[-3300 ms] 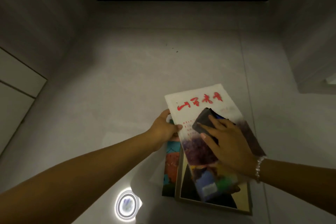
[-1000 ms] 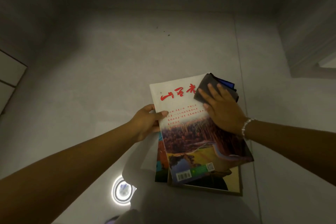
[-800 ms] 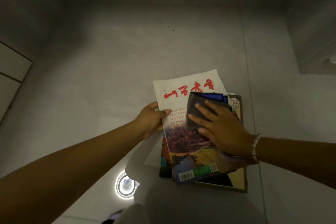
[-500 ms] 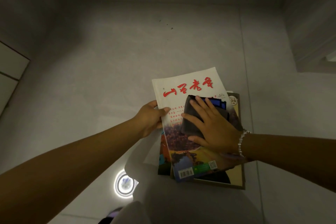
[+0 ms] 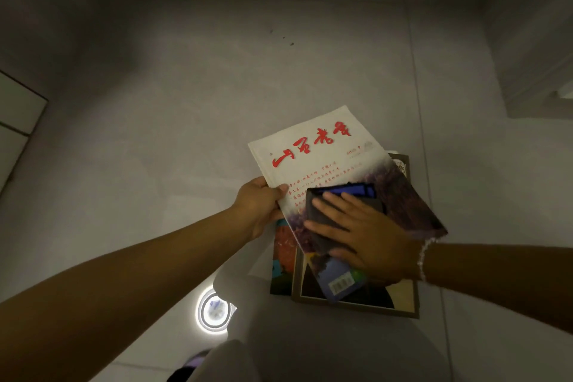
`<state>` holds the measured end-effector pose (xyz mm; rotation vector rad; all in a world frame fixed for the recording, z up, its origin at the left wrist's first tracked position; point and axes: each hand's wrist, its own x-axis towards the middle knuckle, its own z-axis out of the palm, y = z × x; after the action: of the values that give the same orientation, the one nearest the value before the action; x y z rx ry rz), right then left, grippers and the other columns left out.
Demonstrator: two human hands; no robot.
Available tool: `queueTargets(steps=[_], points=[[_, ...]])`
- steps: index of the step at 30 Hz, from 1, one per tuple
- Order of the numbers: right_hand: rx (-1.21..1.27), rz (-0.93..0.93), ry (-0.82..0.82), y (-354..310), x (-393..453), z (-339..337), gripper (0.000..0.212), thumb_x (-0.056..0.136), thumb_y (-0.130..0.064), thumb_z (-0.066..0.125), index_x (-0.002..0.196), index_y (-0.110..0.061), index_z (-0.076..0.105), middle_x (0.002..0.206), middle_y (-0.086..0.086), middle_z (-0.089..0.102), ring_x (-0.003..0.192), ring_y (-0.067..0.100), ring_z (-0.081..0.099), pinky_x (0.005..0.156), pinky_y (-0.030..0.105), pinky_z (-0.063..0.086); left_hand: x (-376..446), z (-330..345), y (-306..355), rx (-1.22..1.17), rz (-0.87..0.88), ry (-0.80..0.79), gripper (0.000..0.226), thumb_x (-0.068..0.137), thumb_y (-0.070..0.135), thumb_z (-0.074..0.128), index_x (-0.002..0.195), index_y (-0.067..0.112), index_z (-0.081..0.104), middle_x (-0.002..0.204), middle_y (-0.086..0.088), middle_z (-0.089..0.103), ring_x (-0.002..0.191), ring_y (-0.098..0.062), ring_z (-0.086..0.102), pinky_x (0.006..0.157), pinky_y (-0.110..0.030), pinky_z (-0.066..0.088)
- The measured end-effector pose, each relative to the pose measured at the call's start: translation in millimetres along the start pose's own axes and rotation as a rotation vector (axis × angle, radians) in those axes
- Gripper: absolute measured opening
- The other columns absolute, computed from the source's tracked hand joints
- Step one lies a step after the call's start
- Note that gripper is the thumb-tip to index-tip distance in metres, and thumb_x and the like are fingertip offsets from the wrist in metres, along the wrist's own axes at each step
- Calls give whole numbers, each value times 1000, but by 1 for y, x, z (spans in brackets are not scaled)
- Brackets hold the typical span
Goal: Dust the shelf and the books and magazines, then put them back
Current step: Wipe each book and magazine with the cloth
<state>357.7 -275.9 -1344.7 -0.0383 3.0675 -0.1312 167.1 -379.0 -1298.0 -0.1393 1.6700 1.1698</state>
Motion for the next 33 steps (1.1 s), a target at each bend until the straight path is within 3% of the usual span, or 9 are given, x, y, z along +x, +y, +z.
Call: queueTargets(steps=[2, 7, 12, 15, 19, 23, 27, 29, 33], points=[[2, 77, 36, 24, 4, 1, 53, 100, -49, 12, 147, -26, 23, 152, 8, 24, 142, 27, 17, 115, 41, 7, 0, 3, 0, -70, 0, 14, 28, 95, 5, 52, 123, 7, 55, 126, -10, 62, 111, -31, 61, 71, -38, 58], [65, 524, 115, 36, 22, 1, 53, 97, -43, 24, 145, -21, 32, 149, 15, 36, 139, 35, 28, 115, 44, 12, -1, 16, 14, -140, 24, 108, 30, 95, 5, 52, 125, 6, 54, 127, -11, 61, 113, -32, 60, 84, -44, 54], [12, 287, 98, -18, 4, 9, 54, 100, -46, 9, 145, -24, 27, 150, 7, 26, 141, 30, 20, 114, 44, 10, -1, 18, 17, -104, 31, 144, 30, 95, 6, 53, 125, 7, 54, 129, -11, 60, 114, -33, 59, 87, -48, 52], [-16, 164, 65, -6, -7, 6, 53, 100, -47, 9, 145, -25, 27, 151, 6, 27, 141, 28, 20, 115, 42, 9, -1, 17, 17, -21, 59, 144, 33, 94, 6, 53, 127, 8, 51, 129, -10, 59, 115, -33, 59, 88, -48, 52], [52, 372, 87, 40, -10, -1, 56, 99, -49, 12, 146, -22, 27, 150, 12, 33, 141, 28, 19, 116, 42, 8, -1, 16, 18, 37, 70, 154, 36, 93, 6, 55, 128, 10, 50, 129, -10, 58, 115, -33, 58, 91, -49, 50], [126, 580, 127, 63, -5, -5, 59, 96, -48, 23, 144, -15, 37, 148, 18, 37, 137, 37, 30, 113, 47, 18, -2, 15, 16, 24, 85, 151, 39, 93, 4, 55, 131, 10, 49, 130, -11, 57, 115, -34, 58, 91, -51, 49], [168, 647, 99, 80, 5, -16, 60, 90, -43, 30, 137, -10, 48, 135, 23, 50, 112, 46, 53, 89, 56, 44, -3, 15, 18, -2, 79, 142, 38, 93, 4, 55, 130, 9, 50, 130, -12, 58, 114, -34, 59, 91, -50, 50], [156, 656, 107, 88, 8, -22, 58, 90, -42, 31, 131, -8, 54, 127, 22, 57, 97, 45, 57, 79, 52, 47, -5, 15, 19, -6, 81, 138, 37, 93, 5, 55, 130, 8, 50, 129, -11, 59, 113, -33, 59, 90, -49, 51], [159, 733, 195, 101, 8, -35, 52, 93, -38, 30, 123, -8, 60, 111, 21, 63, 92, 43, 55, 77, 47, 44, -6, 8, 21, -7, 96, 157, 34, 94, 7, 55, 128, 9, 52, 128, -10, 60, 112, -32, 60, 89, -48, 51]])
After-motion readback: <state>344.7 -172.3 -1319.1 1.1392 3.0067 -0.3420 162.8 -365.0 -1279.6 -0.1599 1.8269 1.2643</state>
